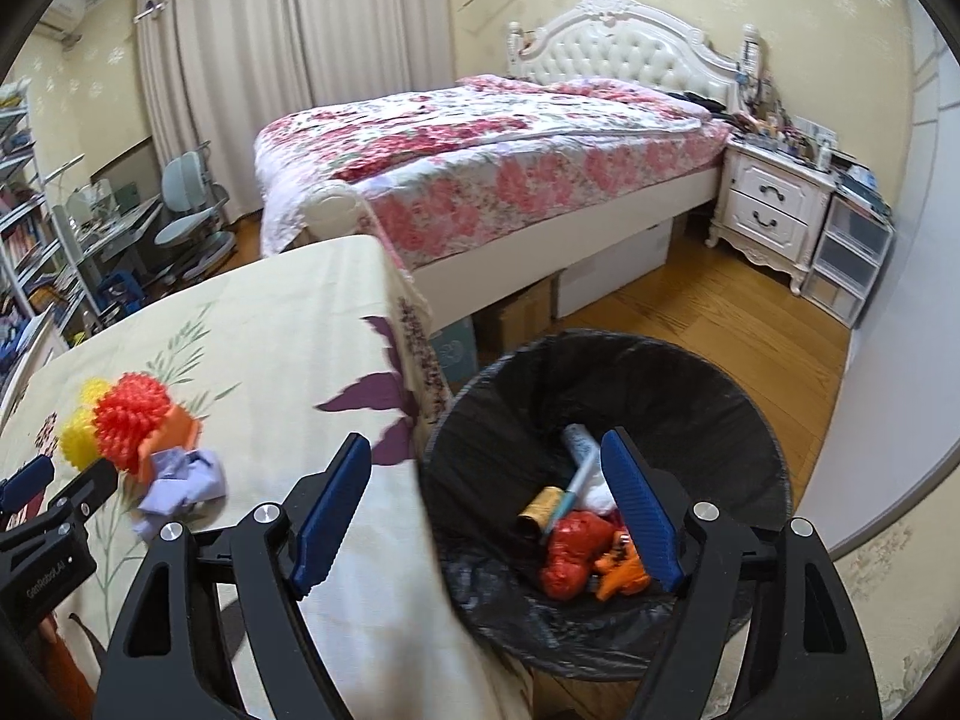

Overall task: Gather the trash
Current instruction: 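Move both open tools back over the foam nets on the bed, then grasp the yellow foam net with the left tool while the right tool grasps the red foam net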

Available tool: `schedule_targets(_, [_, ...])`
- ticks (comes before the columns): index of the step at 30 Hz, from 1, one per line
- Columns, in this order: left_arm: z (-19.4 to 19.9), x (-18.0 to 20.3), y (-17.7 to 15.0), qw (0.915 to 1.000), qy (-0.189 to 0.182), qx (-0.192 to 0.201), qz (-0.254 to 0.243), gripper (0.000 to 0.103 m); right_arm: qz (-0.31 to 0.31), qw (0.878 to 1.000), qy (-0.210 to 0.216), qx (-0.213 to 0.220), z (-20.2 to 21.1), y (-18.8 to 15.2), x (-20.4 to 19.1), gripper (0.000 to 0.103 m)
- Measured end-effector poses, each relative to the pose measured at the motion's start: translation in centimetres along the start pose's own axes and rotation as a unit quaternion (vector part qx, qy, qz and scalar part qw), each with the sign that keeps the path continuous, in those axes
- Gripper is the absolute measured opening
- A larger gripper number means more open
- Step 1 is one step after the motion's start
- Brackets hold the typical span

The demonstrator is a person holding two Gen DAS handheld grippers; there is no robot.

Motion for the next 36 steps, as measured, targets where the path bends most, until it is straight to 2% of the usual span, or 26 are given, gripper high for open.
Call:
schedule_targets(5, [-0.5,-3.0,-0.1,0.9996,0.018,-0.007,0.019,0.085,0.020,1.000,0.018,-0.002,-0.1,0.1,-2.5,0.076])
schedule_targets(10, [-0.9,-4.1,-0.2,0.9993,0.025,-0.011,0.024,0.085,0.034,0.999,0.028,-0.003,-0.2,0.3,-4.1,0.077])
schedule_targets(21, [-3.4,-5.1,0.4,0.9990,0.010,-0.032,0.031,0.084,0.051,0.998,0.038,-0.011,-1.0,0.2,-6.2,0.077])
schedule_targets(24, [-4.1,-5.1,0.5,0.9986,-0.004,-0.043,0.030,0.071,0.054,0.998,0.039,-0.012,-1.1,0.3,-6.6,0.076])
schedule_targets(28, [-4.7,-5.1,0.4,0.9980,-0.017,-0.055,0.028,0.043,0.055,0.997,0.042,-0.013,-1.2,0.5,-7.0,0.077])
schedule_targets(33, [-4.5,-5.2,0.2,0.9978,-0.030,-0.051,0.027,0.035,0.059,0.997,0.044,-0.014,-1.3,0.5,-7.5,0.077])
schedule_targets(36, [-4.0,-5.5,-0.1,0.9978,-0.037,-0.047,0.027,0.014,0.064,0.997,0.049,-0.013,-1.2,0.6,-8.2,0.077])
Point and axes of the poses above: each gripper's, at about its wrist camera, not at the fingertips, and z roughly against the way its jaws point, x to its right, y to its top, the point moved 4 cm from there along -z, roughly the way its jaws point
